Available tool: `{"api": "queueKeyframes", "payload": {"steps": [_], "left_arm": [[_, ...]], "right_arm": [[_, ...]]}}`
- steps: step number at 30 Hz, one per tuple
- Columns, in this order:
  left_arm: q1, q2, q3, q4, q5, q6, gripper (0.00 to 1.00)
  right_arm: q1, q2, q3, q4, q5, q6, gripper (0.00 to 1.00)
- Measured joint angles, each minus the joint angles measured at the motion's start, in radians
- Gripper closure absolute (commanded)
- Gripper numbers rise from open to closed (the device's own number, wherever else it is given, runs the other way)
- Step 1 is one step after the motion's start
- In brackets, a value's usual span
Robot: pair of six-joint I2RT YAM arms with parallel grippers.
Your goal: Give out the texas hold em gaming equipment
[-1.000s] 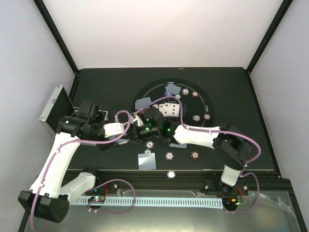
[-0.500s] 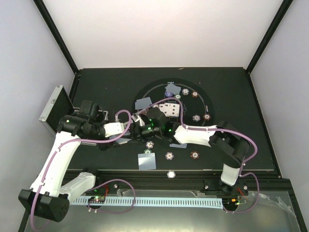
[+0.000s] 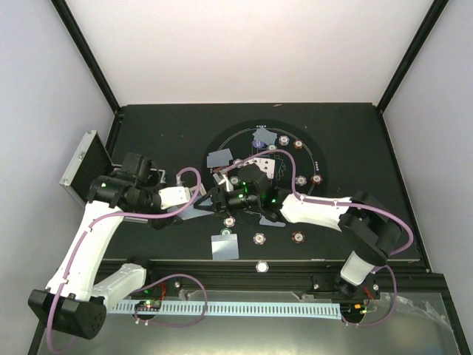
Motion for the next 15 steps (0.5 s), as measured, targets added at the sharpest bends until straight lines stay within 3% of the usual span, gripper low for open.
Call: {"api": "queueKeyframes", "payload": {"steps": [4,15], "left_arm": [[0.000,0.000,0.000,0.014,-0.005,0.000,0.98],[0.000,0.000,0.000,0.029,-0.023,-0.001,0.98]], "right_arm": [[-0.002,-0.027,-0.002,-0.010,0.008,0.006,0.74],[-0.036,-0.079,0.040,-0.177,0.006,-0.069,0.91]]}}
